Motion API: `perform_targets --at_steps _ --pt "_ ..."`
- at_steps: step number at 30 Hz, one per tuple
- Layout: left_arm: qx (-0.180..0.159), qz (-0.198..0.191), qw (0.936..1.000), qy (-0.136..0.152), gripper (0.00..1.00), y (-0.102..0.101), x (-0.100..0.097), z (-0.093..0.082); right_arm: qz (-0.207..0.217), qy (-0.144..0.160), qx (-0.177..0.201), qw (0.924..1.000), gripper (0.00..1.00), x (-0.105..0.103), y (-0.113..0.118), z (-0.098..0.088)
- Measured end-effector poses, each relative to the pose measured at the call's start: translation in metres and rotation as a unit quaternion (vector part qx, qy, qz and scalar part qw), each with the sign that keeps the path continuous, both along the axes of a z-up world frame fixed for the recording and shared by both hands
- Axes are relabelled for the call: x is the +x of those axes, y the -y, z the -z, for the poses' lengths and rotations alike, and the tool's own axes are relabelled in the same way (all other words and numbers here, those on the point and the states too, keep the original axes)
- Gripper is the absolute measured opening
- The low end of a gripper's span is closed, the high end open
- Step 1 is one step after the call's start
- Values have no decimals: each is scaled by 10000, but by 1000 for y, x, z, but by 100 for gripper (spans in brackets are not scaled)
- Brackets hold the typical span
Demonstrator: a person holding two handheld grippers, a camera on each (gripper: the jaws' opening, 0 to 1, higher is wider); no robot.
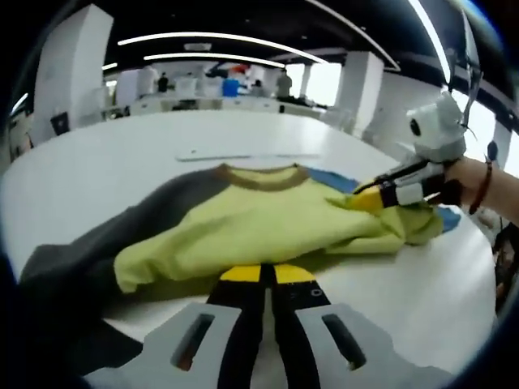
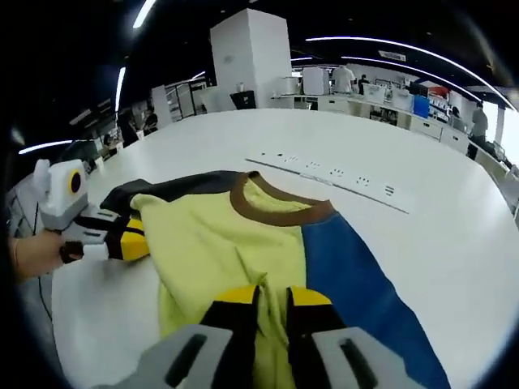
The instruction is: Fold the garment on the visible template until the final outline fits inside the template.
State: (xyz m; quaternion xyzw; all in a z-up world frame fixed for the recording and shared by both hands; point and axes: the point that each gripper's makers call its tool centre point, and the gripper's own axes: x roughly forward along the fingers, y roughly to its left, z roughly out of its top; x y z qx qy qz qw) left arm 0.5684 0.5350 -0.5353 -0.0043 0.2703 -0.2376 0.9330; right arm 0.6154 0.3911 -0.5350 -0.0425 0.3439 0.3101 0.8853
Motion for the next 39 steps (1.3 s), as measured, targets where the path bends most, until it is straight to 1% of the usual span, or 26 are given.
perform_targets --at_steps 1,2,3,4,6,9,11,12,13,16,18,21,23,24,26,27,28,29,31,34,35,36,37,39 --pt "19 23 10000 -37 0 0 -1 -1 107 -63 224 9997 19 -5 -3 -5" --pt "12 39 10000 -56 0 1 -2 -2 195 -63 453 9988 21 -5 -5 -11" --pt "-13 34 10000 -72 0 0 -3 -4 199 -31 573 9982 23 -5 -6 -15" --pt "-21 35 10000 -74 0 0 -4 -5 260 -89 729 9970 25 0 -5 -17" --pt "-12 56 10000 -65 0 -1 -8 -7 302 -127 792 9963 30 -2 -3 -22" --pt "-34 108 9999 -62 0 -2 -12 -14 320 -88 784 9964 38 -5 -2 -29" --pt "-86 123 9999 -78 0 -2 -17 -20 284 3 834 9961 42 -5 -2 -36" --pt "-115 101 9999 -72 0 -1 -19 -25 250 74 826 9962 42 -10 -4 -41" --pt "-118 97 9999 -65 0 -4 -19 -25 201 113 791 9966 42 -13 -4 -44" --pt "-140 117 9998 -40 0 -5 -27 -33 190 113 811 9965 46 -9 0 -48" --pt "-100 167 9998 -34 0 -7 -31 -36 184 137 781 9967 46 -13 3 -53" --pt "12 203 9998 -5 0 -11 -39 -40 190 163 743 9969 48 -22 7 -60" --pt "27 204 9998 -3 0 -15 -44 -42 201 164 733 9970 49 -26 10 -63" --pt "38 208 9998 -2 0 -16 -45 -43 203 155 723 9971 50 -35 10 -66" --pt "60 204 9998 3 0 -20 -48 -45 216 147 679 9973 50 -41 14 -67" --pt "63 208 9998 3 0 -20 -49 -46 219 144 672 9974 50 -42 15 -67" --pt "73 213 9997 5 0 -22 -52 -48 232 116 646 9976 51 -38 21 -64" --pt "80 214 9997 10 0 -23 -53 -49 241 94 634 9977 51 -40 23 -64" --pt "129 236 9996 40 0 -23 -59 -53 267 75 628 9976 51 -51 25 -65" --pt "187 293 9994 31 0 -23 -69 -57 309 55 628 9975 51 -53 34 -64" --pt "197 307 9993 34 0 -24 -70 -57 335 50 622 9975 51 -56 38 -64" --pt "206 313 9993 29 0 -25 -72 -58 357 43 612 9975 51 -68 36 -67" --pt "221 312 9993 34 0 -26 -74 -57 356 40 575 9977 51 -73 39 -67" --pt "257 320 9992 21 0 -27 -78 -59 362 23 491 9981 51 -77 45 -65"
